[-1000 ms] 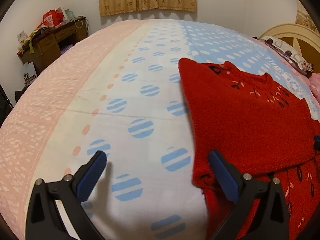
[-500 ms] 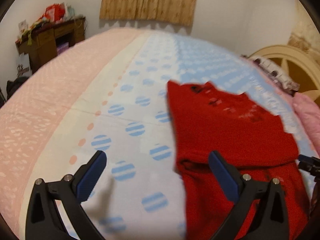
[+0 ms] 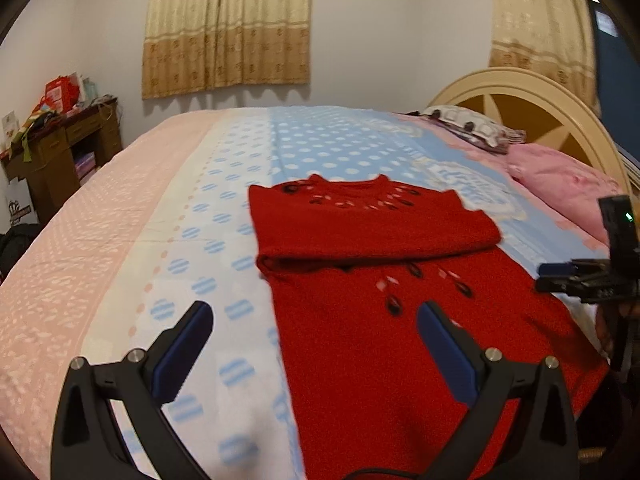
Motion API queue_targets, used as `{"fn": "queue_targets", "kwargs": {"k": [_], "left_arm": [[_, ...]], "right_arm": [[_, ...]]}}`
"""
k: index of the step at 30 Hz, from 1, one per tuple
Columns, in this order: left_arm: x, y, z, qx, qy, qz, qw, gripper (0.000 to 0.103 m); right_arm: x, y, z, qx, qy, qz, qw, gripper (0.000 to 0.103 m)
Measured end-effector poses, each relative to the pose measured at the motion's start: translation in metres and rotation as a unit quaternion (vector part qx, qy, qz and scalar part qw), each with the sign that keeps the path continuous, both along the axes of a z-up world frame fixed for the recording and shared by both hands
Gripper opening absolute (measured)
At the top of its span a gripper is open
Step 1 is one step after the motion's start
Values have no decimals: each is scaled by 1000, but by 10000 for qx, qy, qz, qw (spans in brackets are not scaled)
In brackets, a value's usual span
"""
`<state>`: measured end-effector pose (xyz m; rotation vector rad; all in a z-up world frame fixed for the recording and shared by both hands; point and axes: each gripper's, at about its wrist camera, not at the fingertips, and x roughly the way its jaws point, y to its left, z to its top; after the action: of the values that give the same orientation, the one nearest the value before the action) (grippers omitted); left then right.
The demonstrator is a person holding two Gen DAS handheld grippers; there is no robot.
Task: Fold small clothes
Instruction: 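Move both open grippers to the sweater hem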
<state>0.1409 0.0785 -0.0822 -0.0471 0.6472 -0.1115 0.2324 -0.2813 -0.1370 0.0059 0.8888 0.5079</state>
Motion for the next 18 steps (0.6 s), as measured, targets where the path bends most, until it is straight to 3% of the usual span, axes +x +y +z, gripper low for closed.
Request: {"fn": "queue_targets", "kwargs": {"k": [8,14,18], "left_arm": [[-54,-9,-5,405,-4,-44,9992,103],[-86,3,-20,254,341,261,9988,103],[-108,3,-28,-7,565,179,9982,103]], "right_arm": [[-51,-7,2,58,-154,3,9999,63],[-86,-20,-1,28,-87,-138,9999,63],[-115,-26,1,-123,-128,-117,9998,63]]}}
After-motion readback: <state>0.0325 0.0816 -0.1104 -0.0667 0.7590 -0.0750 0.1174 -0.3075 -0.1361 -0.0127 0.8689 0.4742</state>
